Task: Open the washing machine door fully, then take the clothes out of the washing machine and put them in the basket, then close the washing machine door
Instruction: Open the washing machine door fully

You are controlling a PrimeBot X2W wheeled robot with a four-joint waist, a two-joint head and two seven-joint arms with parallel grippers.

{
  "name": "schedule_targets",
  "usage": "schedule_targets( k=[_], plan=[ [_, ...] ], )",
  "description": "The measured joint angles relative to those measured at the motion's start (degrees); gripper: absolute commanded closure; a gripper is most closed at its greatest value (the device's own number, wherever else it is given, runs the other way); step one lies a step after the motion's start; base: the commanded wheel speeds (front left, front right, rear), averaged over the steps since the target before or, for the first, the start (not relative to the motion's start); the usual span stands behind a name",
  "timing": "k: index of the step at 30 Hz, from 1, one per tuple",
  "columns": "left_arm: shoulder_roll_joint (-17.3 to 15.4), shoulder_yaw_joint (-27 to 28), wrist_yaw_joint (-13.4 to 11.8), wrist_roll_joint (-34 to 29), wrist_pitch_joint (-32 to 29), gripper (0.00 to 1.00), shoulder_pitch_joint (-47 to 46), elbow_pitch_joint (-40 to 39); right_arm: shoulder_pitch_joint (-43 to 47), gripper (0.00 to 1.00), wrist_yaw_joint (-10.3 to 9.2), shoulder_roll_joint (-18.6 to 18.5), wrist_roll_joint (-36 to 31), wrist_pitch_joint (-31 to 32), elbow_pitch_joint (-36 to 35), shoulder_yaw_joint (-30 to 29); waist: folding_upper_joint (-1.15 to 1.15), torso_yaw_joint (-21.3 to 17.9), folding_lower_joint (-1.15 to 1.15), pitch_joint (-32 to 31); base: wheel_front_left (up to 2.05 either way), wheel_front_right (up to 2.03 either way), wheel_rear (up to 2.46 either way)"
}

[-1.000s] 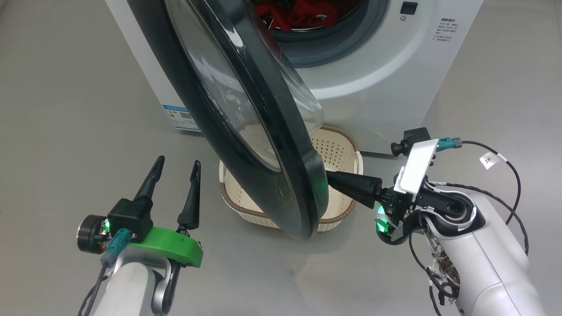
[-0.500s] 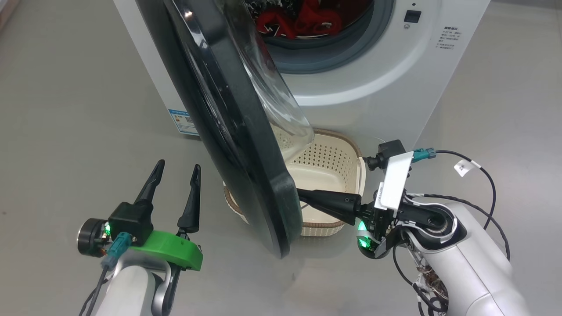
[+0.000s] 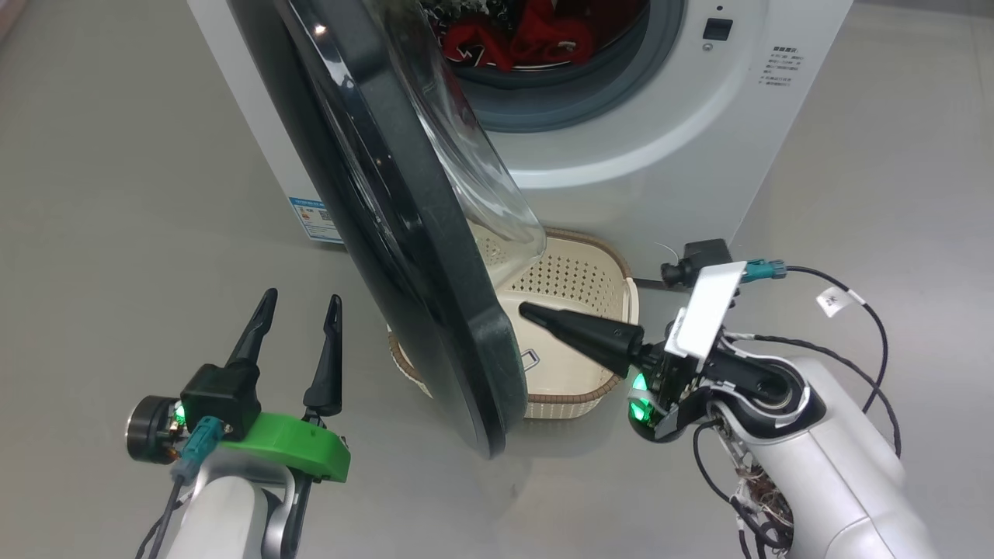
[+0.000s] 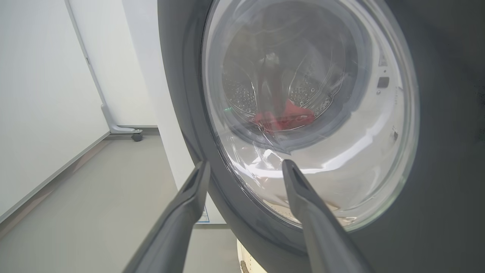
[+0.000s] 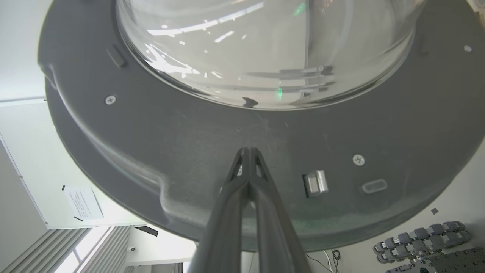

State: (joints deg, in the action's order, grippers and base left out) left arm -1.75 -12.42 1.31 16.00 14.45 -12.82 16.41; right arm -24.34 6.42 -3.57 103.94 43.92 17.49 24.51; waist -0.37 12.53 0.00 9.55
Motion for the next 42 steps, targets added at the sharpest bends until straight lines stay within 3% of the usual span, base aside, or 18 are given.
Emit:
schedule_targets(
  k=[6, 7, 8, 9, 20, 39, 42],
  plan=[
    [0.0, 1.0, 0.0, -0.8, 0.0, 0.0, 0.2, -0.3, 0.0, 1.0, 0.11, 0.2, -0.6, -8.0, -1.9, -7.1, 0.0, -1.2, 0.0, 0.0, 0.0, 0.0, 0.0],
    [0.0, 1.1, 0.0, -1.0, 0.0, 0.0, 0.2, -0.3, 0.0, 0.82, 0.27, 0.1, -1.6, -9.4, -2.5, -8.3, 0.0, -1.4, 0.0, 0.0, 0.0, 0.0, 0.0],
    [0.0, 1.1, 0.0, -1.1, 0.0, 0.0, 0.2, -0.3, 0.0, 0.82, 0.52, 0.1, -2.5, -10.6, -2.9, -9.5, 0.0, -1.7, 0.0, 0.0, 0.0, 0.0, 0.0],
    [0.0, 1.2, 0.0, -1.2, 0.0, 0.0, 0.2, -0.3, 0.1, 0.0, 0.53, 0.0, -3.1, -12.1, -3.3, -10.6, 0.0, -1.9, 0.0, 0.0, 0.0, 0.0, 0.0],
    [-0.4, 2.6, 0.0, -1.5, 0.0, 0.0, 2.3, 0.0, 6.1, 0.0, 0.54, -3.4, -14.3, -25.5, -8.3, -16.9, 0.0, -4.4, 0.0, -1.5, 0.0, 0.0, 0.0],
    [-1.0, 3.4, 0.6, -2.4, 0.0, 0.0, 5.0, 1.3, 17.8, 0.0, 0.47, -12.8, -48.8, -51.6, -6.0, -16.4, 0.0, -7.4, 0.0, -5.4, 0.0, 0.0, 0.0],
    [-1.0, 3.4, 1.0, -2.5, 0.0, 0.0, 5.2, 1.3, 18.8, 0.0, -1.05, -13.5, -53.1, -55.1, -5.9, -16.1, 0.0, -7.6, 0.0, -5.7, 0.0, 0.0, 0.0]
  ],
)
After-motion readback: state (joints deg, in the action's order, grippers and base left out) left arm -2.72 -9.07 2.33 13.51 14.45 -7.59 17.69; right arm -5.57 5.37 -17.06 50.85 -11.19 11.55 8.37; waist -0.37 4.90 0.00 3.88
